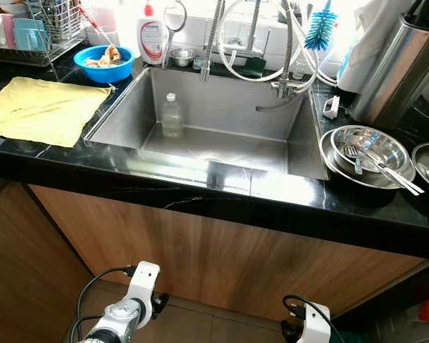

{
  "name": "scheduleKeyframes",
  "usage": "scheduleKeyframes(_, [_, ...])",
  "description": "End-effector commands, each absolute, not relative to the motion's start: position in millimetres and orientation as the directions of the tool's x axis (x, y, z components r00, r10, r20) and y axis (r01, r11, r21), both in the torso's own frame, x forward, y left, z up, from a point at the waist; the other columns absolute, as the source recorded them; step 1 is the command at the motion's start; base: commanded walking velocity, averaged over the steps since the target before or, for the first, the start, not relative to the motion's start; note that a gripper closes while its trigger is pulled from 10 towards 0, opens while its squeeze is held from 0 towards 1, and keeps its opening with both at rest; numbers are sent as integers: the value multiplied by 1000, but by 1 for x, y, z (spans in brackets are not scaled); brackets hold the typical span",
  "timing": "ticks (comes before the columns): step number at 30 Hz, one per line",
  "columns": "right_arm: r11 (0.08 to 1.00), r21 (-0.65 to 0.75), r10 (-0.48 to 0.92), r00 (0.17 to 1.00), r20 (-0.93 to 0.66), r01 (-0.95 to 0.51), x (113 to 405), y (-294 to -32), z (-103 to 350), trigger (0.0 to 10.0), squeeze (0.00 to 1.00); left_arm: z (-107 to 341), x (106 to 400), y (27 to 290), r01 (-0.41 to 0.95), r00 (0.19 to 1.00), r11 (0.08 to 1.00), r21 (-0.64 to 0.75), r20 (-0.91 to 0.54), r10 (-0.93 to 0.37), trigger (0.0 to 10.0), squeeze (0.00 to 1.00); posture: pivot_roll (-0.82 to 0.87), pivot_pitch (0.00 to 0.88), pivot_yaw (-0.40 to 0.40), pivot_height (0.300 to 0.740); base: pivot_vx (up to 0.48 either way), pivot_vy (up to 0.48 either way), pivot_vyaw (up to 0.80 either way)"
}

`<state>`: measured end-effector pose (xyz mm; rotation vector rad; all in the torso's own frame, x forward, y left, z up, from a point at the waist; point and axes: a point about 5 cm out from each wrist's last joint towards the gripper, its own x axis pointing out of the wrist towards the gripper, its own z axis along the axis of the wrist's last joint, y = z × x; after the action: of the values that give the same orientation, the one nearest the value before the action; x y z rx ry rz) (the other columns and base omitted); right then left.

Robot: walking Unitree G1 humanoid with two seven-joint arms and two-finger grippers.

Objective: Kitchen organization

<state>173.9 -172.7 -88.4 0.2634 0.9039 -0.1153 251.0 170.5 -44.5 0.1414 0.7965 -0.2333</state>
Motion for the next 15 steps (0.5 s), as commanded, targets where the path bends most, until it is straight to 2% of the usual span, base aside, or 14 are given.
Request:
scheduleKeyframes(1, [963, 167, 7, 602, -799, 211, 170, -176, -90, 10000, 0, -45, 251, 169, 269, 673, 962, 42, -723, -156, 10000, 0, 61, 0, -65, 740, 0, 0, -675])
scheduleKeyframes(15, [967, 160, 13, 593, -805, 196, 169, -176, -91, 10000, 0, -46, 249, 170, 251, 670, 967, 32, -727, -150, 10000, 0, 68, 0, -74, 740, 0, 0, -657])
